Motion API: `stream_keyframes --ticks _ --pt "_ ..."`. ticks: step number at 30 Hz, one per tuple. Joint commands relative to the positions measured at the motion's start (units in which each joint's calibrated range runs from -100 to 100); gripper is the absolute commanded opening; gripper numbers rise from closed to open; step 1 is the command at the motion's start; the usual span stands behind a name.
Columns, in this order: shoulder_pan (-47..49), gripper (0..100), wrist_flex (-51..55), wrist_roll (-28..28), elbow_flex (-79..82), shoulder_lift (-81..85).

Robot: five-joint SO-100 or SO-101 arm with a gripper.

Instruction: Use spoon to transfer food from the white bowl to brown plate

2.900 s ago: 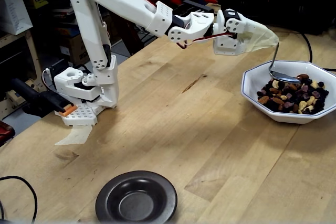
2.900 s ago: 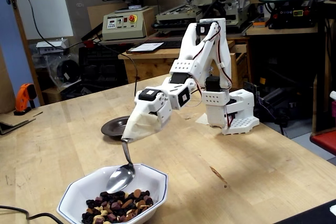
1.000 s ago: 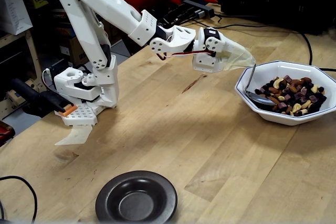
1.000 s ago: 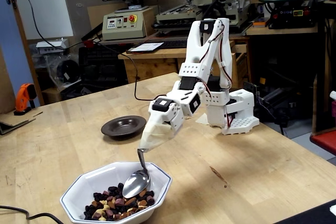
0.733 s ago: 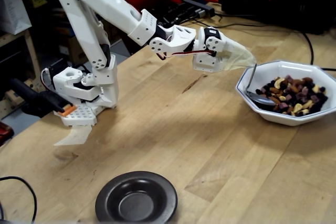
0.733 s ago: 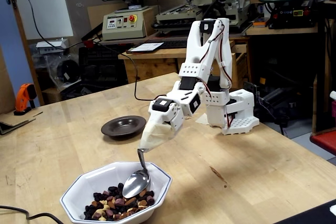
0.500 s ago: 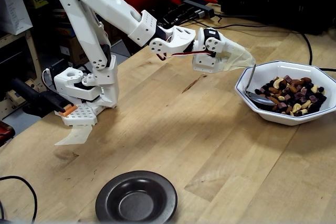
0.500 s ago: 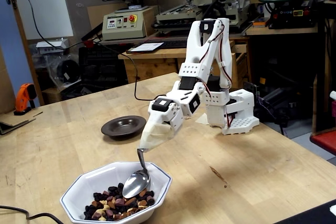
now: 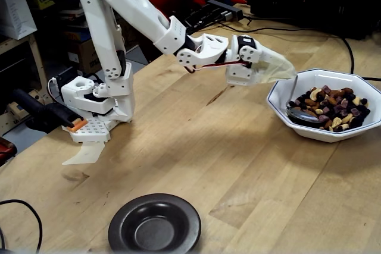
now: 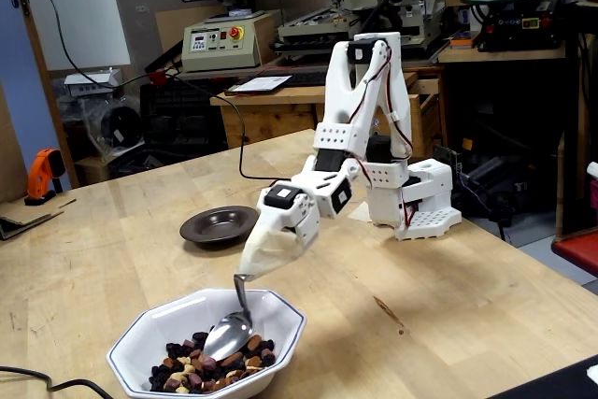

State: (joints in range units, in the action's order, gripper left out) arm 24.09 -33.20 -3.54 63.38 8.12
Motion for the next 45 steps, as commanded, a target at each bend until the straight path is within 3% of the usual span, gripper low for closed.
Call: stream_keyframes --ticks 1,17,27,45 --pt "0.1 4 -4.9 0.3 -7.4 -5.2" --pt "-0.4 4 -7.0 0.4 -15.3 -13.9" --pt "-0.5 4 -7.1 5.2 -15.3 -13.9" --pt "-0.7 4 -33.8 5.2 -9.6 -19.8"
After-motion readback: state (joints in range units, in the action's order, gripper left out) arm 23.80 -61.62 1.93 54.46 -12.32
